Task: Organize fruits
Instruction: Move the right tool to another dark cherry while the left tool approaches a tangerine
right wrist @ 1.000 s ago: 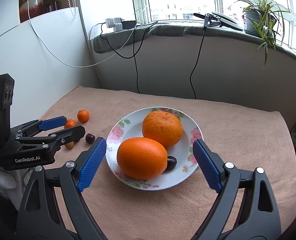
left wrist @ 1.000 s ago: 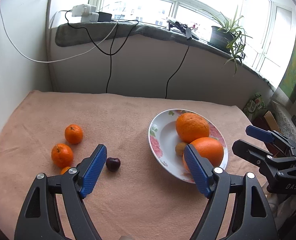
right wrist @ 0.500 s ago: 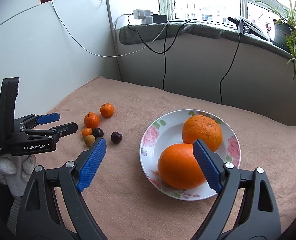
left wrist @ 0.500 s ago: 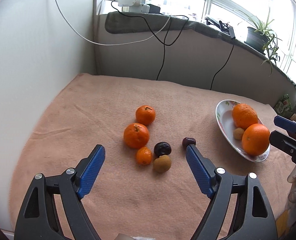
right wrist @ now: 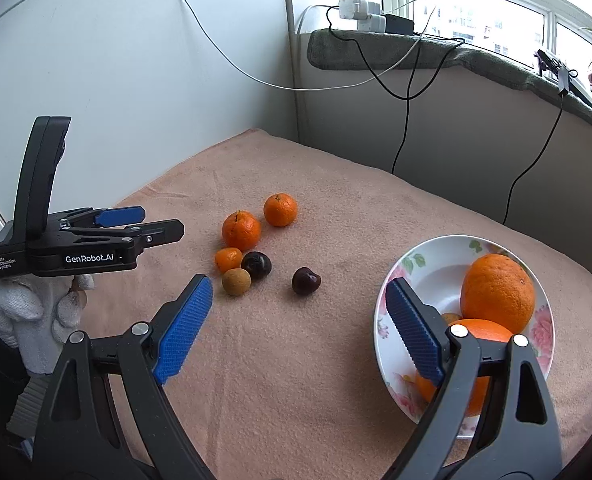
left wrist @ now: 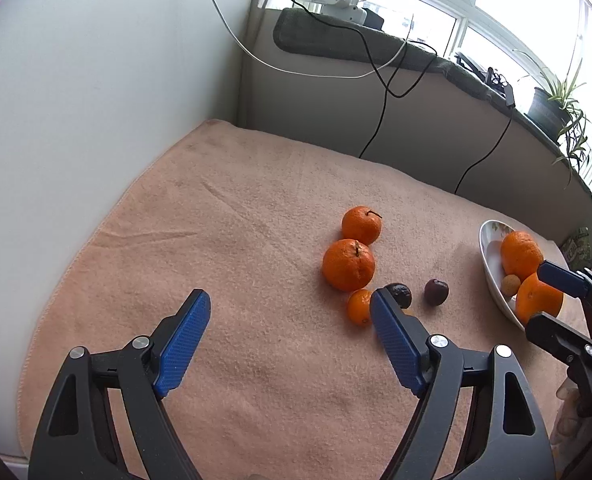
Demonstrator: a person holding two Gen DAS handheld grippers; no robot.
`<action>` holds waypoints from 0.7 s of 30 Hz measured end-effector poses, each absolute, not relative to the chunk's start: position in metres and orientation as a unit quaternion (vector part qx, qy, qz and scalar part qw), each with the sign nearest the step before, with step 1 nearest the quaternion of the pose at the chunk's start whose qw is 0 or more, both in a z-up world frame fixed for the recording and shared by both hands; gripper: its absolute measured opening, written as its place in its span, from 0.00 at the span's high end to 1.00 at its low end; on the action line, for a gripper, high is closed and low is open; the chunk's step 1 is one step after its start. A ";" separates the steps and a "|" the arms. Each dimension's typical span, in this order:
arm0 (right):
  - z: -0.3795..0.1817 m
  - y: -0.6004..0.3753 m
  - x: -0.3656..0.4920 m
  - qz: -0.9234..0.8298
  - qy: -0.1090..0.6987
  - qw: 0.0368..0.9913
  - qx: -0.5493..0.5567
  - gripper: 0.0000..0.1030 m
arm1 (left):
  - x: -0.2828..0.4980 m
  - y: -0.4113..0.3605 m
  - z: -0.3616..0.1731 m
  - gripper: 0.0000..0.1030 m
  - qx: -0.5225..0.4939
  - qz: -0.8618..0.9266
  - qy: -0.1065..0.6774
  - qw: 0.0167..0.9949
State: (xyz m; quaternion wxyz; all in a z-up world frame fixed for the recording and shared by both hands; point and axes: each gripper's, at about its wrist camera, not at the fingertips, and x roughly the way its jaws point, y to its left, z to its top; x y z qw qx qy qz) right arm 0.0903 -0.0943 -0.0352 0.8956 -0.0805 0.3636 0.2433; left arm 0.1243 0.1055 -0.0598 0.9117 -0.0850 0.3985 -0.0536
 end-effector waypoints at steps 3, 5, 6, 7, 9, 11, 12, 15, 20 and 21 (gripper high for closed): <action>-0.038 -0.085 0.097 0.252 0.373 0.887 -0.100 0.19 | 0.128 0.106 -0.058 0.23 -0.089 -0.063 0.396 0.912; -0.042 -0.079 0.105 0.258 0.387 0.878 -0.116 0.31 | 0.132 0.105 -0.059 0.28 -0.092 -0.072 0.398 0.910; -0.045 -0.076 0.108 0.260 0.393 0.873 -0.124 0.38 | 0.134 0.104 -0.059 0.31 -0.094 -0.075 0.399 0.909; -0.047 -0.074 0.111 0.262 0.399 0.869 -0.133 0.41 | 0.136 0.103 -0.060 0.32 -0.097 -0.080 0.399 0.908; -0.051 -0.068 0.117 0.265 0.409 0.860 -0.152 0.51 | 0.140 0.101 -0.061 0.38 -0.101 -0.089 0.402 0.906; -0.056 -0.065 0.124 0.269 0.420 0.851 -0.165 0.54 | 0.144 0.096 -0.062 0.41 -0.100 -0.097 0.404 0.904; -0.059 -0.064 0.128 0.271 0.426 0.847 -0.169 0.55 | 0.146 0.094 -0.063 0.44 -0.100 -0.100 0.405 0.903; -0.066 -0.059 0.136 0.273 0.437 0.836 -0.186 0.61 | 0.151 0.088 -0.064 0.47 -0.103 -0.113 0.409 0.899; -0.073 -0.050 0.141 0.279 0.444 0.825 -0.212 0.62 | 0.163 0.083 -0.069 0.51 -0.113 -0.126 0.419 0.892; -0.075 -0.048 0.142 0.279 0.444 0.823 -0.218 0.63 | 0.166 0.083 -0.071 0.52 -0.115 -0.126 0.421 0.891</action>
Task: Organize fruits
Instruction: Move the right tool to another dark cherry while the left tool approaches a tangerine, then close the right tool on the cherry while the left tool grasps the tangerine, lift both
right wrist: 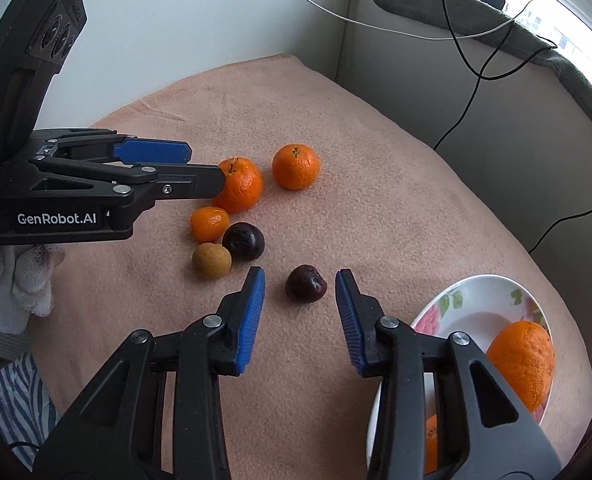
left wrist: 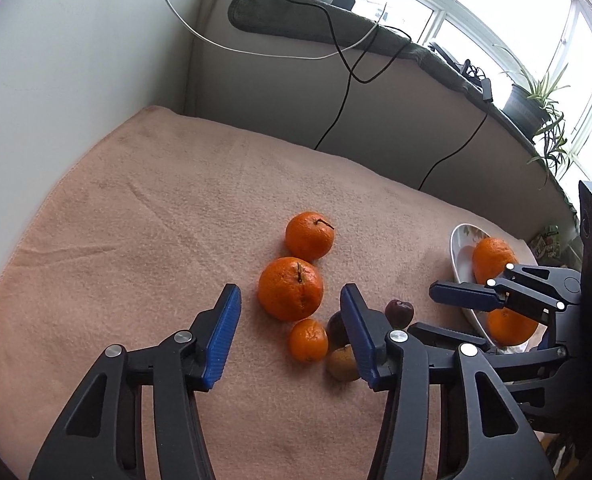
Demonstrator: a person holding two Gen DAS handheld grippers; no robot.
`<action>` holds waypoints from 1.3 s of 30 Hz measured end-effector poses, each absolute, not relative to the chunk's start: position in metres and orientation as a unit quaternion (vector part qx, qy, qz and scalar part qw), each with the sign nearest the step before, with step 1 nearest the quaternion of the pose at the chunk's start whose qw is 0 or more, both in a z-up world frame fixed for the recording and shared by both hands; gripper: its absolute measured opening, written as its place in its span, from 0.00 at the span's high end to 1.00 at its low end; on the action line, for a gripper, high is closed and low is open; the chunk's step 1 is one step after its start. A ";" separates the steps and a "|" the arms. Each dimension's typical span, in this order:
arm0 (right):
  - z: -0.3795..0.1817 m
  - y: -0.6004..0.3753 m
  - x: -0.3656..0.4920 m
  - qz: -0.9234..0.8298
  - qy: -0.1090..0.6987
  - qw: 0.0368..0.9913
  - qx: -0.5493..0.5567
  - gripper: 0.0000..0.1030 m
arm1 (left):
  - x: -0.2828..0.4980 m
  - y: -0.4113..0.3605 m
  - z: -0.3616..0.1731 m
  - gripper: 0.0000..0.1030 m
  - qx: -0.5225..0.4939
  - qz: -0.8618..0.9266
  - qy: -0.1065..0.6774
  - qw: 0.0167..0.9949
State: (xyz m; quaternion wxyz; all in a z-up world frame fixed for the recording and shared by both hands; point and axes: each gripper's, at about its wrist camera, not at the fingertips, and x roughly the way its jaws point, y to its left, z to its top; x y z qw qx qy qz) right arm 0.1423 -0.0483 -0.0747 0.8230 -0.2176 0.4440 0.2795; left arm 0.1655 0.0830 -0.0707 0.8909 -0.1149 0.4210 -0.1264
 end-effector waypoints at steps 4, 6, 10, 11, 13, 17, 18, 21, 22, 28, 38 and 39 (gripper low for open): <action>-0.080 -0.042 0.147 0.281 0.448 0.816 -0.235 0.64 | 0.171 0.081 -0.074 0.52 -0.116 -0.129 0.426 0.888; -0.083 -0.039 0.147 0.282 0.450 0.812 -0.244 0.65 | 0.173 0.079 -0.077 0.53 -0.114 -0.128 0.429 0.887; -0.090 -0.036 0.152 0.279 0.457 0.805 -0.256 0.66 | 0.175 0.079 -0.081 0.56 -0.112 -0.128 0.435 0.884; -0.091 -0.035 0.153 0.278 0.459 0.804 -0.257 0.67 | 0.176 0.080 -0.082 0.56 -0.112 -0.128 0.436 0.883; -0.095 -0.034 0.157 0.278 0.465 0.800 -0.257 0.70 | 0.178 0.080 -0.085 0.58 -0.118 -0.129 0.441 0.881; -0.101 -0.035 0.160 0.273 0.467 0.798 -0.266 0.71 | 0.180 0.079 -0.089 0.62 -0.122 -0.134 0.443 0.878; -0.101 -0.036 0.161 0.271 0.466 0.799 -0.265 0.74 | 0.179 0.078 -0.088 0.63 -0.121 -0.135 0.442 0.878; -0.101 -0.038 0.163 0.272 0.467 0.801 -0.255 0.74 | 0.178 0.075 -0.088 0.64 -0.113 -0.132 0.440 0.881; -0.101 -0.038 0.163 0.272 0.467 0.802 -0.254 0.74 | 0.178 0.074 -0.088 0.64 -0.112 -0.132 0.439 0.881; -0.096 -0.046 0.158 0.273 0.460 0.811 -0.237 0.74 | 0.175 0.075 -0.087 0.65 -0.114 -0.130 0.435 0.884; -0.075 -0.065 0.147 0.272 0.439 0.834 -0.195 0.74 | 0.169 0.078 -0.085 0.66 -0.105 -0.122 0.428 0.889; -0.073 -0.067 0.146 0.272 0.437 0.836 -0.191 0.74 | 0.170 0.078 -0.086 0.66 -0.105 -0.122 0.430 0.889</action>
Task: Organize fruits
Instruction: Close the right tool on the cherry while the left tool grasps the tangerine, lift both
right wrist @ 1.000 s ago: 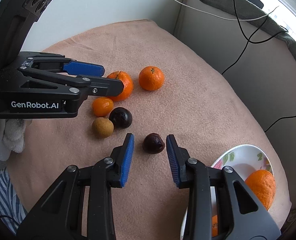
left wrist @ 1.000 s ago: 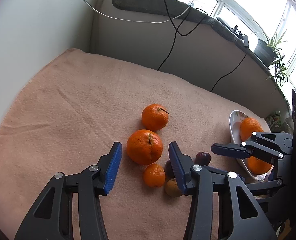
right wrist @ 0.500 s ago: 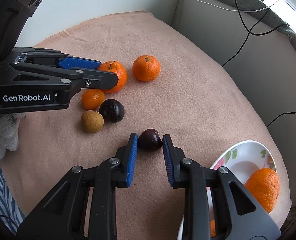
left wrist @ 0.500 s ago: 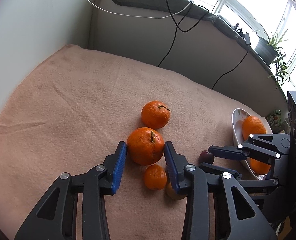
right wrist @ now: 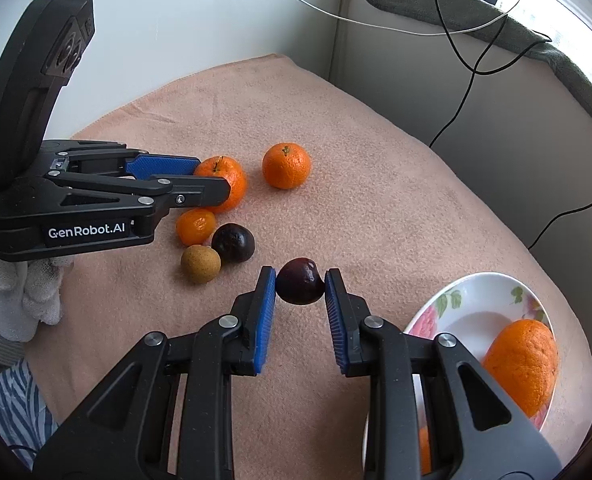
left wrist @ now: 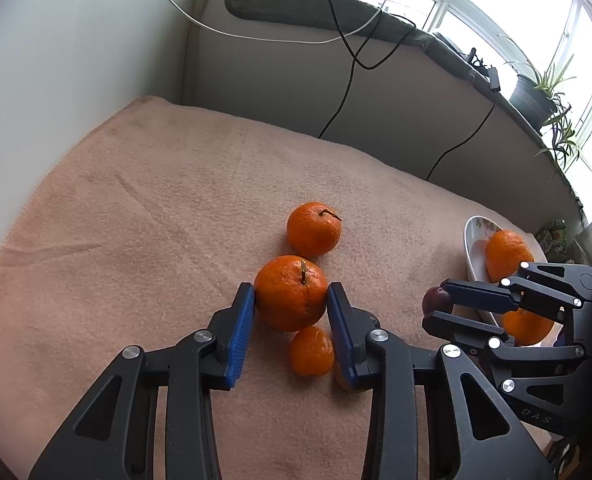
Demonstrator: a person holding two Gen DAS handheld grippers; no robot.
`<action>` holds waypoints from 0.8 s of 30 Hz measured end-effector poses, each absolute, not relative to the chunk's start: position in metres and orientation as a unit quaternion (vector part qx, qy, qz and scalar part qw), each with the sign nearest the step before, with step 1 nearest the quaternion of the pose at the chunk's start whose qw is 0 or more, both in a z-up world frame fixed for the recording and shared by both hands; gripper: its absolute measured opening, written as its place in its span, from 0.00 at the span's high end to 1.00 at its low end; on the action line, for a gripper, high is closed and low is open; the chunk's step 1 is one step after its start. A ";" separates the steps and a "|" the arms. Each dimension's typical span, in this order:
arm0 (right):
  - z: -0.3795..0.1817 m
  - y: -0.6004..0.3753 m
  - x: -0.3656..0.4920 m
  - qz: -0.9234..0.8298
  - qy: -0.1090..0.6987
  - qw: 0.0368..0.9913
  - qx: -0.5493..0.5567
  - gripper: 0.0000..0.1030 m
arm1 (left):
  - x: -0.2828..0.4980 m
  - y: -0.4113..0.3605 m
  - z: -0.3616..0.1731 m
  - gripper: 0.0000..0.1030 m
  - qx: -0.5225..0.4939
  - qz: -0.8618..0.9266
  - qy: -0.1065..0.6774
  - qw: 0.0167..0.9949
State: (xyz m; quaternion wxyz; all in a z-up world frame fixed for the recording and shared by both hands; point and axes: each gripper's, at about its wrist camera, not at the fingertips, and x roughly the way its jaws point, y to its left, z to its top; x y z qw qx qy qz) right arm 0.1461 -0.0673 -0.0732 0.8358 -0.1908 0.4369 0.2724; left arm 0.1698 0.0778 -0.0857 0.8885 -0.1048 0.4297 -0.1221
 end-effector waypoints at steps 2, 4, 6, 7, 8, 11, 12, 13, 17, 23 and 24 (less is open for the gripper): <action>-0.070 -0.070 0.144 0.273 0.434 0.838 -0.184 0.74 | 0.171 0.077 -0.087 0.66 -0.105 -0.121 0.431 0.888; -0.068 -0.071 0.143 0.275 0.431 0.840 -0.183 0.74 | 0.173 0.075 -0.087 0.65 -0.101 -0.118 0.431 0.889; -0.064 -0.073 0.140 0.276 0.428 0.842 -0.180 0.74 | 0.174 0.074 -0.087 0.64 -0.098 -0.115 0.432 0.889; -0.062 -0.076 0.137 0.276 0.425 0.844 -0.177 0.74 | 0.176 0.072 -0.087 0.62 -0.096 -0.115 0.435 0.888; -0.059 -0.078 0.136 0.276 0.422 0.846 -0.174 0.74 | 0.177 0.071 -0.088 0.59 -0.094 -0.115 0.438 0.886; -0.049 -0.085 0.128 0.273 0.412 0.854 -0.163 0.74 | 0.179 0.067 -0.093 0.59 -0.090 -0.114 0.443 0.885; -0.045 -0.089 0.125 0.270 0.407 0.857 -0.161 0.74 | 0.180 0.067 -0.094 0.59 -0.090 -0.113 0.442 0.885; -0.042 -0.091 0.121 0.267 0.403 0.861 -0.158 0.74 | 0.180 0.066 -0.095 0.60 -0.089 -0.112 0.441 0.886; -0.028 -0.112 0.112 0.253 0.390 0.876 -0.131 0.74 | 0.179 0.069 -0.094 0.62 -0.095 -0.113 0.438 0.887; -0.017 -0.151 0.104 0.218 0.377 0.895 -0.096 0.74 | 0.174 0.069 -0.086 0.62 -0.101 -0.114 0.427 0.891; -0.015 -0.158 0.102 0.211 0.375 0.898 -0.093 0.74 | 0.173 0.068 -0.084 0.62 -0.102 -0.116 0.425 0.892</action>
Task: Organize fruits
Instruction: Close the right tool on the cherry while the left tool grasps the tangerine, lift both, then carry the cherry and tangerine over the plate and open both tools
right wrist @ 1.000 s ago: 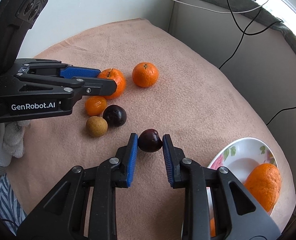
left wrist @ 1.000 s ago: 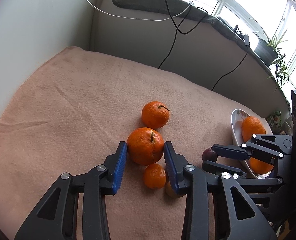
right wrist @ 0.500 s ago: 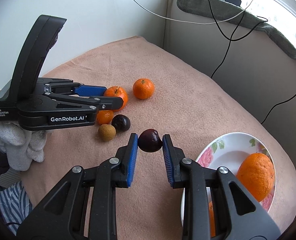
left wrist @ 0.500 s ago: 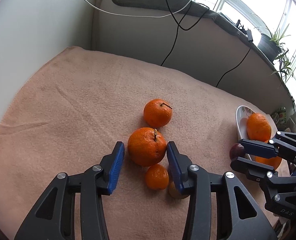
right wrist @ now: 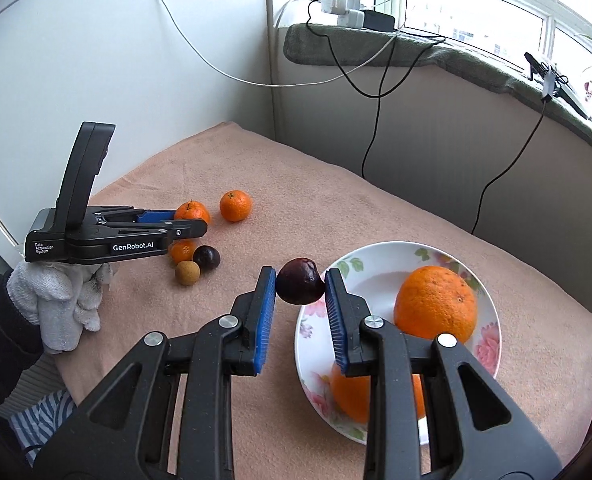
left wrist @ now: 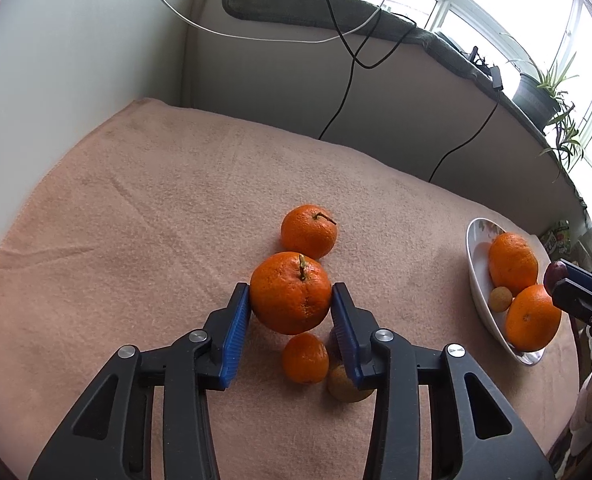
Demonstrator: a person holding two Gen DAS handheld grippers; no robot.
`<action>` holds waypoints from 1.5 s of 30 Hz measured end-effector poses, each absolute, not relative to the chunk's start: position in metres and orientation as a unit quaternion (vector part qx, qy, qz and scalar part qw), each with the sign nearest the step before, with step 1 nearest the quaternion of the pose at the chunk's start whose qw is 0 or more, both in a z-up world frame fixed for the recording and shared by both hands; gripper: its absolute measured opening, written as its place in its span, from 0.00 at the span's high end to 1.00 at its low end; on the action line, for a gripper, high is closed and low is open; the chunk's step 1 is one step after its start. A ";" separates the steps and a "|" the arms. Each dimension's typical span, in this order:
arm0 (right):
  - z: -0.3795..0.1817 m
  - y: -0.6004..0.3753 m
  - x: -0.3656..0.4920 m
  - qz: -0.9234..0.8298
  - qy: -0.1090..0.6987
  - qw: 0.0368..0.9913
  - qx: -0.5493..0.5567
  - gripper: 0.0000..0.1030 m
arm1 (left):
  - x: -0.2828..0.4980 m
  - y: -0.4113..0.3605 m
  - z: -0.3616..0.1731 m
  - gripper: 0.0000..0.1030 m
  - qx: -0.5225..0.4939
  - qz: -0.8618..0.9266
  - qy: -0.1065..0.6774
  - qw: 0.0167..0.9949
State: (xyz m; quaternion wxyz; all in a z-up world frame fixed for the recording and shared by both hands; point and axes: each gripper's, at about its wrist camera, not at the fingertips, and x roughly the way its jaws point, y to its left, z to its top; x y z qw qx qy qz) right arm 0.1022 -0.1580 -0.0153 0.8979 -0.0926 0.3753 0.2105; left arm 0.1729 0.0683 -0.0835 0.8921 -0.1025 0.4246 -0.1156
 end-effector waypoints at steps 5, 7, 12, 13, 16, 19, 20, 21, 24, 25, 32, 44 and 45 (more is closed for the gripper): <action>-0.012 -0.192 0.098 0.178 0.373 0.908 -0.067 0.74 | 0.166 0.057 -0.069 0.62 -0.102 -0.133 0.412 0.896; -0.011 -0.204 0.097 0.166 0.373 0.911 -0.058 0.74 | 0.163 0.048 -0.063 0.62 -0.099 -0.143 0.407 0.897; -0.012 -0.234 0.096 0.140 0.373 0.916 -0.036 0.74 | 0.161 0.021 -0.054 0.62 -0.092 -0.169 0.401 0.896; -0.012 -0.239 0.096 0.135 0.373 0.917 -0.033 0.74 | 0.161 0.016 -0.053 0.62 -0.090 -0.174 0.401 0.895; -0.014 -0.253 0.095 0.126 0.374 0.918 -0.025 0.74 | 0.161 0.000 -0.051 0.62 -0.086 -0.188 0.400 0.893; -0.016 -0.264 0.095 0.120 0.377 0.918 -0.018 0.74 | 0.160 -0.015 -0.051 0.62 -0.080 -0.199 0.401 0.891; -0.017 -0.267 0.096 0.118 0.378 0.918 -0.017 0.74 | 0.160 -0.020 -0.050 0.62 -0.078 -0.202 0.401 0.890; -0.018 -0.270 0.097 0.117 0.379 0.918 -0.016 0.74 | 0.160 -0.024 -0.050 0.62 -0.076 -0.205 0.400 0.890; -0.021 -0.279 0.098 0.114 0.382 0.917 -0.013 0.74 | 0.160 -0.036 -0.048 0.62 -0.073 -0.212 0.400 0.888; -0.022 -0.281 0.098 0.112 0.382 0.917 -0.011 0.74 | 0.159 -0.040 -0.048 0.62 -0.071 -0.214 0.400 0.888; -0.031 -0.291 0.101 0.119 0.390 0.913 0.004 0.74 | 0.161 -0.066 -0.045 0.62 -0.056 -0.226 0.403 0.885; -0.038 -0.293 0.107 0.135 0.393 0.909 0.018 0.74 | 0.160 -0.085 -0.043 0.61 -0.042 -0.236 0.407 0.881; -0.038 -0.294 0.108 0.137 0.395 0.908 0.021 0.74 | 0.160 -0.086 -0.043 0.61 -0.041 -0.237 0.407 0.881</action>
